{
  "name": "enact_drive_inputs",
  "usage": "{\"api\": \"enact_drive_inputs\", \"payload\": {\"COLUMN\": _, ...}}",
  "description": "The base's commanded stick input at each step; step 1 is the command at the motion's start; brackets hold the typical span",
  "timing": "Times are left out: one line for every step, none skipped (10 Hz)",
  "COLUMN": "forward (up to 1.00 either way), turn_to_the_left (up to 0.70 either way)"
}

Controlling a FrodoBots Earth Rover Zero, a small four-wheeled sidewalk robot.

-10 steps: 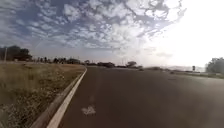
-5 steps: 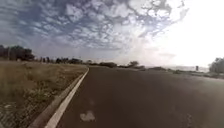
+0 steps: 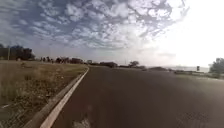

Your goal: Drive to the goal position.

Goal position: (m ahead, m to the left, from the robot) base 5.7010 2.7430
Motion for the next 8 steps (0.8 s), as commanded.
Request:
{"api": "enact_drive_inputs", "payload": {"forward": 0.45, "turn_to_the_left": 0.06}}
{"api": "enact_drive_inputs", "payload": {"forward": 0.45, "turn_to_the_left": 0.20}}
{"api": "enact_drive_inputs", "payload": {"forward": 0.45, "turn_to_the_left": 0.27}}
{"api": "enact_drive_inputs", "payload": {"forward": 0.45, "turn_to_the_left": 0.27}}
{"api": "enact_drive_inputs", "payload": {"forward": 0.45, "turn_to_the_left": 0.27}}
{"api": "enact_drive_inputs", "payload": {"forward": 0.45, "turn_to_the_left": 0.27}}
{"api": "enact_drive_inputs", "payload": {"forward": 0.45, "turn_to_the_left": 0.27}}
{"api": "enact_drive_inputs", "payload": {"forward": 0.45, "turn_to_the_left": 0.27}}
